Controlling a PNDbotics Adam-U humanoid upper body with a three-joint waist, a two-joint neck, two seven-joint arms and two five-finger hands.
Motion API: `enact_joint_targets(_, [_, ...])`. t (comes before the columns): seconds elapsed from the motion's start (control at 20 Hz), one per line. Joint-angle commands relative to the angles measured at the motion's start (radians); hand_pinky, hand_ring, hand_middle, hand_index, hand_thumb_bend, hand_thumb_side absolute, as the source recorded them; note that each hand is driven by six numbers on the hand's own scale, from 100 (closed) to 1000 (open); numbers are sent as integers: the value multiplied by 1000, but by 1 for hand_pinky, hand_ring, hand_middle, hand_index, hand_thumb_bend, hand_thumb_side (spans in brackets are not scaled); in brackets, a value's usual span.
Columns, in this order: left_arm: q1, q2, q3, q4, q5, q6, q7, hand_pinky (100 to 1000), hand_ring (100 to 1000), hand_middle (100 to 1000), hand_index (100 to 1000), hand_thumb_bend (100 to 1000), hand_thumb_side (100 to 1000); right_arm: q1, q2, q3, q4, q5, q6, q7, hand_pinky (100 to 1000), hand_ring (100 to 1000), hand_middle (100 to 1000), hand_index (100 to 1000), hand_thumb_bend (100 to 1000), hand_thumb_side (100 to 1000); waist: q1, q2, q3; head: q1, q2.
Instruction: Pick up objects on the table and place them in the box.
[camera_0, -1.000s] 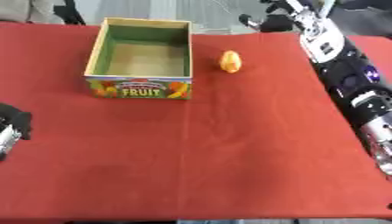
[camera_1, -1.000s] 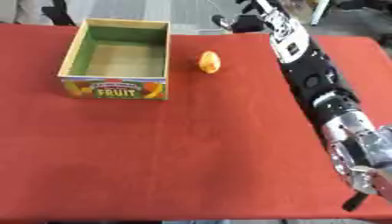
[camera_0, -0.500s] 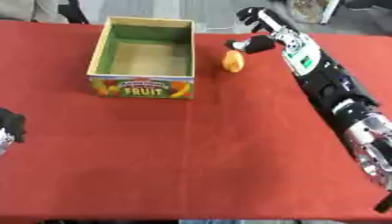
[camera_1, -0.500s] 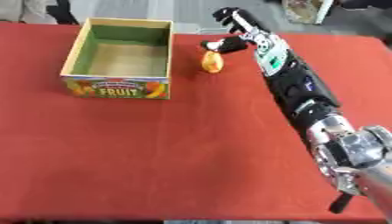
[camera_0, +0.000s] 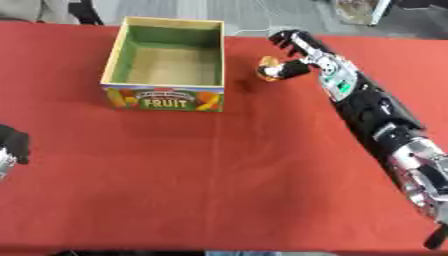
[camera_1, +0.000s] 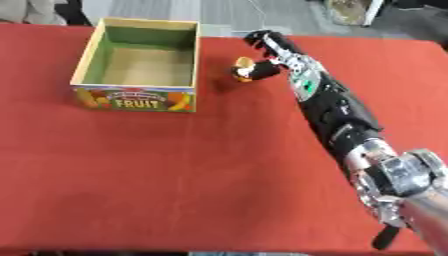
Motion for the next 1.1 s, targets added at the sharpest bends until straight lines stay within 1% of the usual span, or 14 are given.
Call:
enact_joint_targets(0.05, [-15,9,-2,-13,3,-2,-3,487,499,507,502,413,383,-14,-9,-5,1,15,-4,6,728,844,823,875,510,329,6,-13,2,-4,-12])
enact_joint_targets(0.25, [-14,9,-1,-12,3,-2,-3,486,498,507,502,412,384,-2,-14,0,-1,20,-12,20,720,841,827,873,516,319,7,-11,3,-6,-13])
enact_joint_targets(0.35, [-14,9,-1,-12,3,-2,-3,486,498,507,502,412,384,1,-14,2,-3,20,-14,22,660,797,794,860,489,284,7,-10,3,-6,-13])
enact_joint_targets(0.4, [-14,9,-1,-12,3,-2,-3,486,498,507,502,412,384,2,-13,3,-4,21,-14,23,590,741,739,828,427,221,7,-10,4,-6,-13])
enact_joint_targets(0.45, [-14,9,-1,-12,3,-2,-3,486,498,507,502,412,384,3,-13,4,-4,23,-14,25,566,721,722,819,409,202,6,-10,4,-7,-13])
enact_joint_targets(0.5, [-14,9,-1,-12,2,-2,-3,487,498,507,502,410,383,4,-13,5,-5,25,-15,26,522,684,693,804,359,144,6,-10,4,-7,-13])
enact_joint_targets(0.55, [-14,9,-1,-12,2,-1,-3,487,498,507,502,411,384,4,-13,5,-6,27,-15,28,503,667,679,795,330,121,6,-10,4,-7,-13])
enact_joint_targets(0.6, [-14,9,-1,-12,2,-1,-3,486,498,507,502,411,384,5,-13,6,-7,29,-15,29,460,628,644,768,255,100,6,-10,4,-8,-13])
enact_joint_targets(0.65, [-14,9,-1,-12,2,-1,-3,487,498,507,502,411,384,6,-12,6,-7,32,-15,30,437,610,623,755,218,100,6,-10,4,-8,-14])
enact_joint_targets(0.7, [-14,8,-1,-12,2,-1,-3,487,497,507,502,411,385,6,-12,6,-8,35,-15,31,377,562,572,703,125,100,6,-10,4,-8,-14])
enact_joint_targets(0.75, [-13,8,-1,-12,2,-1,-3,487,497,507,502,411,385,7,-12,7,-10,37,-17,31,353,543,551,683,100,100,7,-9,3,-9,-14])
enact_joint_targets(0.95, [-13,8,0,-12,2,-1,-3,487,497,507,502,409,385,8,-13,6,-19,44,-27,16,197,422,397,513,100,100,7,-9,3,-11,-15])
enact_joint_targets(1.05, [-13,8,0,-12,3,-1,-3,487,497,507,502,410,385,8,-15,7,-25,48,-34,5,141,351,327,444,100,100,7,-10,2,-12,-15])
enact_joint_targets(1.1, [-13,8,1,-12,3,-1,-3,487,497,507,502,409,385,8,-16,7,-31,49,-38,-3,131,338,314,432,100,100,7,-10,1,-11,-16])
